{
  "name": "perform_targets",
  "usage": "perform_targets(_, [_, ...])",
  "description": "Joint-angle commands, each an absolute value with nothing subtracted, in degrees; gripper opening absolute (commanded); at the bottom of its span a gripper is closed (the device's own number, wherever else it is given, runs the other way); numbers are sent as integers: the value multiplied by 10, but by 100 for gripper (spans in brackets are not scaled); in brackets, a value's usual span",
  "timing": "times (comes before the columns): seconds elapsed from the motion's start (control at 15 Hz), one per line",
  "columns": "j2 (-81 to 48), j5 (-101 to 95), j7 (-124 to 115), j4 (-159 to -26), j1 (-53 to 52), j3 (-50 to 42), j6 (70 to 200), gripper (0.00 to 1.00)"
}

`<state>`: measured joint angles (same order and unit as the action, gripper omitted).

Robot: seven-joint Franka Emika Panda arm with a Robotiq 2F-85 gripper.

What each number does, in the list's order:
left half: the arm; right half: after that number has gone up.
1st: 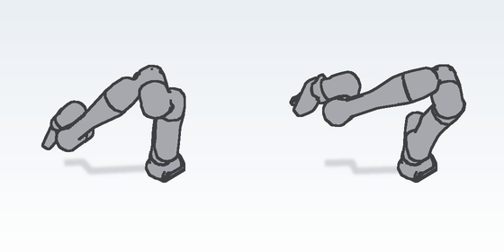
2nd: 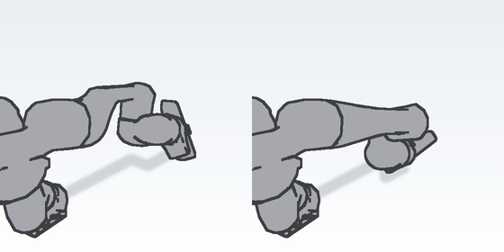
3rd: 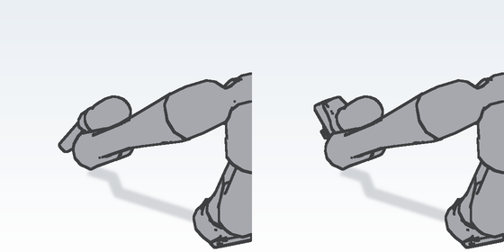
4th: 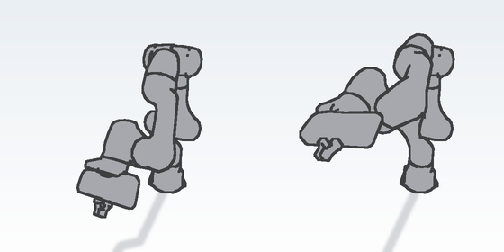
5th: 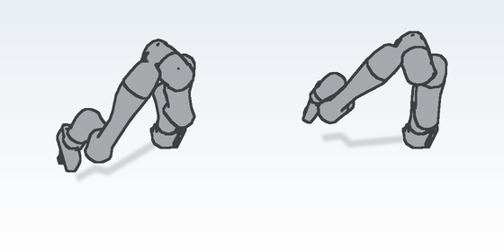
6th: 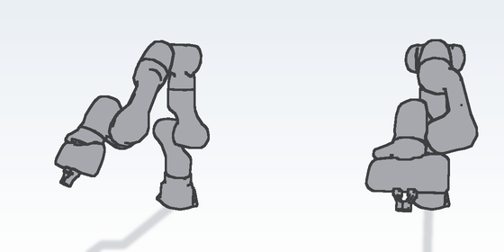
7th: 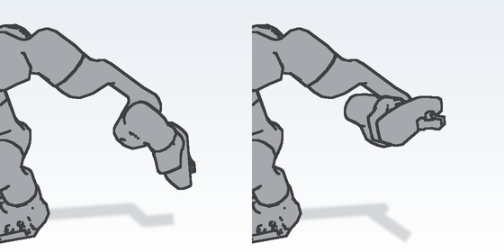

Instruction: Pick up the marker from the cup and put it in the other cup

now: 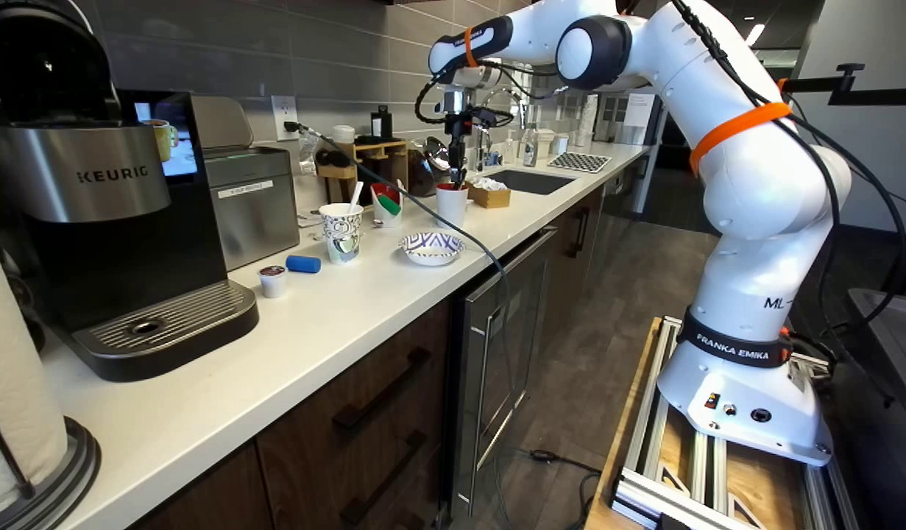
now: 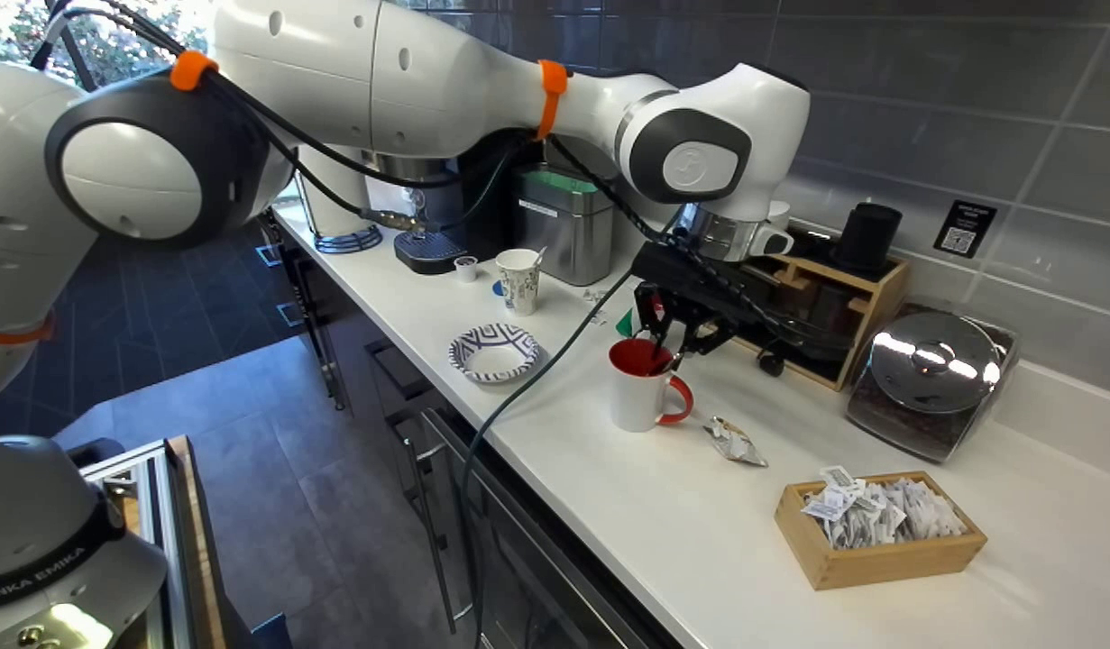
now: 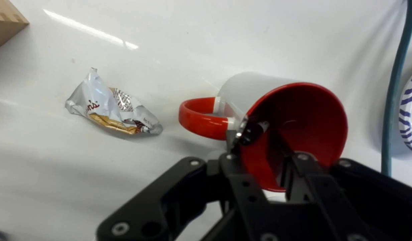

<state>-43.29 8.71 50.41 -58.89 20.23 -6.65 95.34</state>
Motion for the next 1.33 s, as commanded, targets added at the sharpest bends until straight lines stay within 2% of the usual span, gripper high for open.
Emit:
perform_targets(0.0, [-434, 71, 495, -584, 198, -76, 935, 1])
perform_targets(0.53, [-399, 87, 508, -599, 204, -75, 941, 3])
perform_targets(1.27, [-243, 58, 638, -724, 198, -72, 1018, 3])
